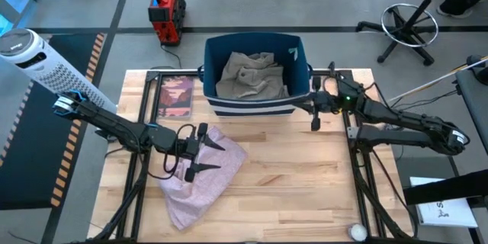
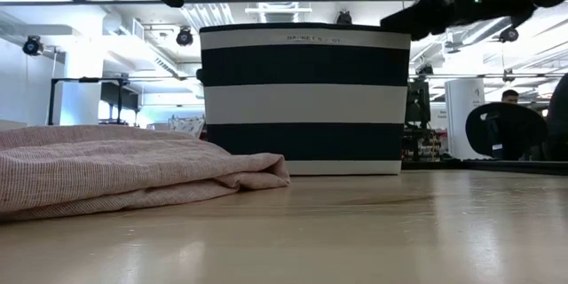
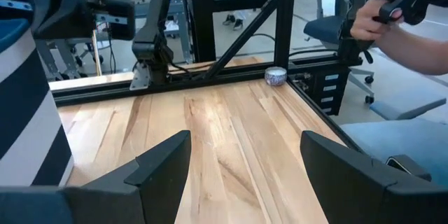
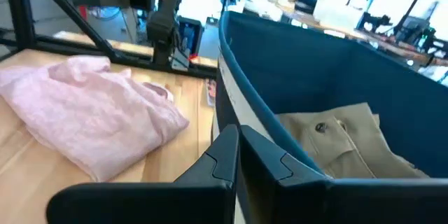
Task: Sort clothes
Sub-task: Put the pink long sleeve into the blue laundry bin
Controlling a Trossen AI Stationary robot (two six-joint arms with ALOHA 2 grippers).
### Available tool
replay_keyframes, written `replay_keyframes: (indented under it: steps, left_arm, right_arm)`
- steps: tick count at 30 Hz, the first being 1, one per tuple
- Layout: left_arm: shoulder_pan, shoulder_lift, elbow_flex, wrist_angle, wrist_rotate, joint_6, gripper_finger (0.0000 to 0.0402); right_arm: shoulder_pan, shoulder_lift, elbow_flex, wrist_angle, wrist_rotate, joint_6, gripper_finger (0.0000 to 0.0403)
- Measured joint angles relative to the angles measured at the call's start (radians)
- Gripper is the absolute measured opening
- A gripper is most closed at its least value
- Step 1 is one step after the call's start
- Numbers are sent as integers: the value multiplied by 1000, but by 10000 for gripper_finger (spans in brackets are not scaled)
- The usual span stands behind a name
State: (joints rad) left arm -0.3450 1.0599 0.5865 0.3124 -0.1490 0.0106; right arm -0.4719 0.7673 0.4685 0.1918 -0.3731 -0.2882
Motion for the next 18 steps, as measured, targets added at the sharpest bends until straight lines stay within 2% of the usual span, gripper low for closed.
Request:
replay_keyframes:
  steps: [6, 18]
  left_arm:
    - [0, -1, 0, 1, -1, -12, 259]
    - [0, 1, 0, 1, 0, -20, 259]
  right_arm:
    - [0, -80, -85, 7, -1, 28, 0]
    - [0, -163, -305, 214, -1, 112, 0]
